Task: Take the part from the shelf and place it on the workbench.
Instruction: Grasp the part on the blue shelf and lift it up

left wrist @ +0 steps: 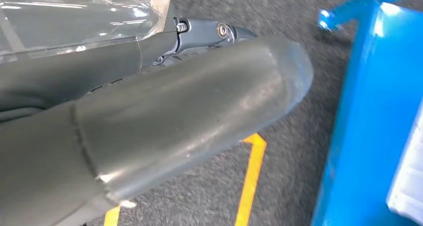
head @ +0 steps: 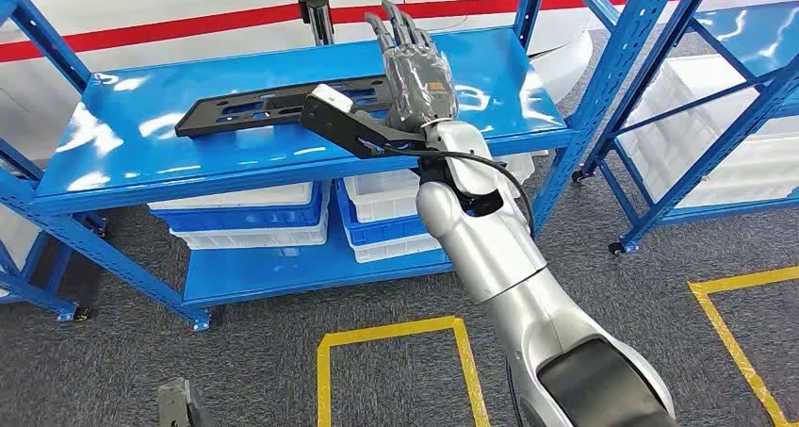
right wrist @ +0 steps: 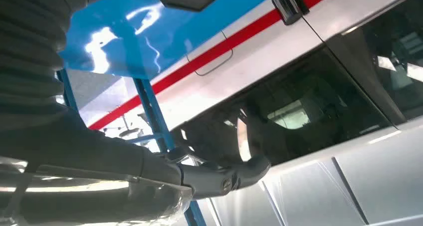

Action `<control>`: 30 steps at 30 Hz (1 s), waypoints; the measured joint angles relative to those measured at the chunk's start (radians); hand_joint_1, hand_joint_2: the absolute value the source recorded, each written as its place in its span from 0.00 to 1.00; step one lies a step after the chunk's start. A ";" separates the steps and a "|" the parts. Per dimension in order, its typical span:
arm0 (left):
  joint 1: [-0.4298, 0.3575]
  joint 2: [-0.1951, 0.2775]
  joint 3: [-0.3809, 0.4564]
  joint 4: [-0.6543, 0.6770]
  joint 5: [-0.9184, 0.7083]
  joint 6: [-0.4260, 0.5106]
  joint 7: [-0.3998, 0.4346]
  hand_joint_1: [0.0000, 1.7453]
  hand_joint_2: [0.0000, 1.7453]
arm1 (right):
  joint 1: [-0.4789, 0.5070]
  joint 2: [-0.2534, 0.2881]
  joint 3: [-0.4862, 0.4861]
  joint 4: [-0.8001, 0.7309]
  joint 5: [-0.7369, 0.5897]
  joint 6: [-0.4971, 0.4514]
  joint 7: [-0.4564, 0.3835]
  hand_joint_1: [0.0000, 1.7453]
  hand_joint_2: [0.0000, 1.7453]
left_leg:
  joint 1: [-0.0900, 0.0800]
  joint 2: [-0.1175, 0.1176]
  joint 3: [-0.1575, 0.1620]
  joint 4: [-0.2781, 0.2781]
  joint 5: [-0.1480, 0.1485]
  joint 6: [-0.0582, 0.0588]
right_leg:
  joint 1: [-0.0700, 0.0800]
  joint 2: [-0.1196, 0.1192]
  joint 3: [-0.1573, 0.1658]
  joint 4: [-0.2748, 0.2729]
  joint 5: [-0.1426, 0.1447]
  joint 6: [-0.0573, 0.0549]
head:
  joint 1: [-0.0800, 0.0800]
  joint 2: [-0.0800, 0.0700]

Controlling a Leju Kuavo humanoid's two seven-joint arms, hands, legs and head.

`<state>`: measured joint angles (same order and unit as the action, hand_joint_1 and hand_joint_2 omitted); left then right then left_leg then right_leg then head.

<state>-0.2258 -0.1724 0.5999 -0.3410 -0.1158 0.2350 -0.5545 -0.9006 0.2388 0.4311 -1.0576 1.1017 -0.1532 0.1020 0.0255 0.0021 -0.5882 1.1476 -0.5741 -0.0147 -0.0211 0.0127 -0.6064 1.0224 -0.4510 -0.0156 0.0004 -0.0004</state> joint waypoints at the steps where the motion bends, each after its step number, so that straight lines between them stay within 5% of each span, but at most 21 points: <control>1: 0.000 0.000 0.000 0.000 0.000 0.001 0.000 0.00 0.00 | 0.001 0.000 0.000 0.001 0.000 0.000 0.000 0.00 1.00 | 0.000 0.000 -0.030 0.043 -0.012 -0.001 | 0.002 0.000 0.004 0.000 -0.004 -0.003 | 0.000 0.000; 3: 0.002 0.000 0.000 0.000 0.002 0.003 0.000 0.00 0.00 | 0.004 0.000 0.000 0.005 -0.003 -0.002 0.000 0.00 1.00 | 0.000 0.000 -0.107 0.140 -0.025 0.000 | 0.007 0.003 0.018 0.000 -0.016 -0.008 | 0.000 0.000; 5: 0.005 0.000 0.001 0.000 0.005 0.005 -0.001 0.00 0.00 | 0.007 -0.001 0.000 0.012 -0.006 -0.005 -0.002 0.00 1.00 | -0.003 -0.001 -0.161 0.153 0.026 0.008 | 0.012 0.008 0.041 0.000 -0.034 -0.010 | 0.000 0.000; 7: 0.005 0.000 0.001 0.000 0.008 0.006 -0.002 0.00 0.00 | 0.006 0.000 0.000 0.016 -0.008 -0.008 -0.003 0.00 1.00 | -0.011 -0.002 -0.140 0.025 0.138 0.025 | 0.014 0.012 0.067 -0.002 -0.054 -0.008 | 0.000 0.000; 9: 0.004 0.001 0.001 0.001 0.012 0.006 -0.003 0.00 0.00 | 0.005 -0.001 0.000 0.020 -0.010 -0.010 -0.004 0.00 1.00 | -0.023 -0.003 -0.101 -0.088 0.196 0.042 | 0.017 0.015 0.083 -0.006 -0.070 -0.002 | 0.001 0.000; 14: 0.001 0.001 0.002 0.001 0.023 0.006 -0.009 0.00 0.00 | 0.000 -0.001 0.000 0.027 -0.018 -0.017 -0.011 0.00 1.00 | -0.030 -0.001 -0.051 -0.154 0.180 0.066 | 0.022 0.010 0.084 0.021 -0.075 0.021 | 0.000 0.000; 19: 0.002 -0.002 0.007 0.002 0.044 0.007 -0.012 0.00 0.00 | 0.005 -0.007 0.000 0.036 -0.024 -0.024 -0.013 0.00 1.00 | -0.023 -0.005 -0.001 -0.166 0.146 0.070 | 0.016 0.004 -0.102 0.266 -0.132 0.028 | 0.002 0.000; 21: 0.005 -0.004 0.009 0.004 0.054 0.009 -0.012 0.00 0.00 | 0.012 -0.009 0.000 0.038 -0.024 -0.024 -0.013 0.00 1.00 | -0.020 -0.007 0.027 -0.166 0.124 0.062 | 0.007 0.001 -0.122 0.220 -0.104 0.050 | 0.002 0.000; 23: 0.006 -0.005 0.013 0.006 0.061 0.011 -0.010 0.00 0.00 | 0.013 -0.011 0.000 0.039 -0.024 -0.024 -0.013 0.00 1.00 | -0.019 -0.008 0.058 -0.163 0.097 0.051 | -0.003 -0.011 -0.100 0.085 -0.007 0.079 | 0.005 0.000; 24: 0.007 -0.005 0.015 0.008 0.064 0.011 -0.009 0.00 0.00 | 0.014 -0.012 0.001 0.040 -0.025 -0.024 -0.013 0.00 1.00 | -0.020 -0.009 0.066 -0.163 0.084 0.044 | -0.004 -0.018 -0.084 0.033 0.032 0.078 | 0.007 0.000; 26: 0.007 -0.005 0.019 0.011 0.069 0.012 -0.005 0.00 0.00 | 0.016 -0.014 0.002 0.042 -0.025 -0.024 -0.013 0.00 1.00 | -0.021 -0.007 0.077 -0.160 0.066 0.031 | 0.000 -0.026 -0.070 -0.009 0.068 0.054 | 0.007 0.000; 28: 0.008 -0.006 0.022 0.012 0.071 0.012 -0.003 0.00 0.00 | 0.015 -0.010 0.002 0.037 -0.025 -0.024 -0.012 0.00 1.00 | -0.016 -0.004 0.074 -0.143 0.064 0.023 | 0.002 -0.018 -0.057 -0.010 0.062 0.025 | 0.004 0.000; 30: 0.007 -0.008 0.025 0.013 0.070 0.012 -0.002 0.00 0.00 | 0.011 -0.007 0.002 0.032 -0.025 -0.025 -0.012 0.00 1.00 | -0.009 -0.003 0.028 -0.058 0.073 0.016 | 0.001 -0.013 -0.036 -0.013 0.050 0.005 | 0.002 0.000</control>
<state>-0.2193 -0.1803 0.6246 -0.3284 -0.0457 0.2475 -0.5560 -0.8900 0.2319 0.4333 -1.0254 1.0765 -0.1778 0.0896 0.0161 -0.0010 -0.5601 1.0892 -0.5008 0.0016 -0.0206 -0.0008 -0.6421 1.0099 -0.4013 -0.0110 0.0022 -0.0004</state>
